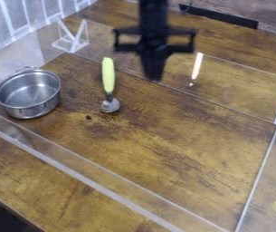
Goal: Move the green spoon to the right
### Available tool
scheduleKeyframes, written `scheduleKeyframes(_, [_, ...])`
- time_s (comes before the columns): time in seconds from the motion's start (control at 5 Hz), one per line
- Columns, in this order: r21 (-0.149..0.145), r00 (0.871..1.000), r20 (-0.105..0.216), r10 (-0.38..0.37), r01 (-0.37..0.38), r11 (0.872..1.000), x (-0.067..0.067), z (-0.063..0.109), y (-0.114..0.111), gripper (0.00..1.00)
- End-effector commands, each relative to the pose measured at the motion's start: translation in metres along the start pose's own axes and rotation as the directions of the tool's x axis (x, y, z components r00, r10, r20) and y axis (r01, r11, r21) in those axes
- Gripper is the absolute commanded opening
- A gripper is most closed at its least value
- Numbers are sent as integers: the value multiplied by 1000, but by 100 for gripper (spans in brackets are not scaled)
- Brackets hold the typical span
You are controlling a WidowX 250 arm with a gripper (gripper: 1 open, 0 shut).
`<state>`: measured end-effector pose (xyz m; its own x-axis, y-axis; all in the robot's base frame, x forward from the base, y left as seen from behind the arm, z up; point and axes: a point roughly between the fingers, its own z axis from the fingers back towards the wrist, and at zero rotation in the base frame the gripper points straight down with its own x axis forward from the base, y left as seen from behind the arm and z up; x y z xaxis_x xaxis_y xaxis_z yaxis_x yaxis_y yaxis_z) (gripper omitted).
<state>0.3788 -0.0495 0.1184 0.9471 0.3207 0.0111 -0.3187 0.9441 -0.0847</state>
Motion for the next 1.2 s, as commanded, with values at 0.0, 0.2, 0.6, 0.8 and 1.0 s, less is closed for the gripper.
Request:
scheduleKeyframes(0.0, [-17, 999, 49, -23, 24, 1000, 5, 11, 12, 100])
scheduleKeyframes(0.2, [3, 998, 62, -14, 14, 1000, 12, 11, 40, 100])
scheduleKeyframes(0.6, [15, 987, 97, 126, -128, 992, 8, 7, 62, 100])
scheduleKeyframes(0.8, [14, 992, 91, 91, -93, 996, 8, -1, 59, 100])
scheduleKeyframes(1.0, [18, 995, 82, 56, -58, 998, 9, -7, 56, 100])
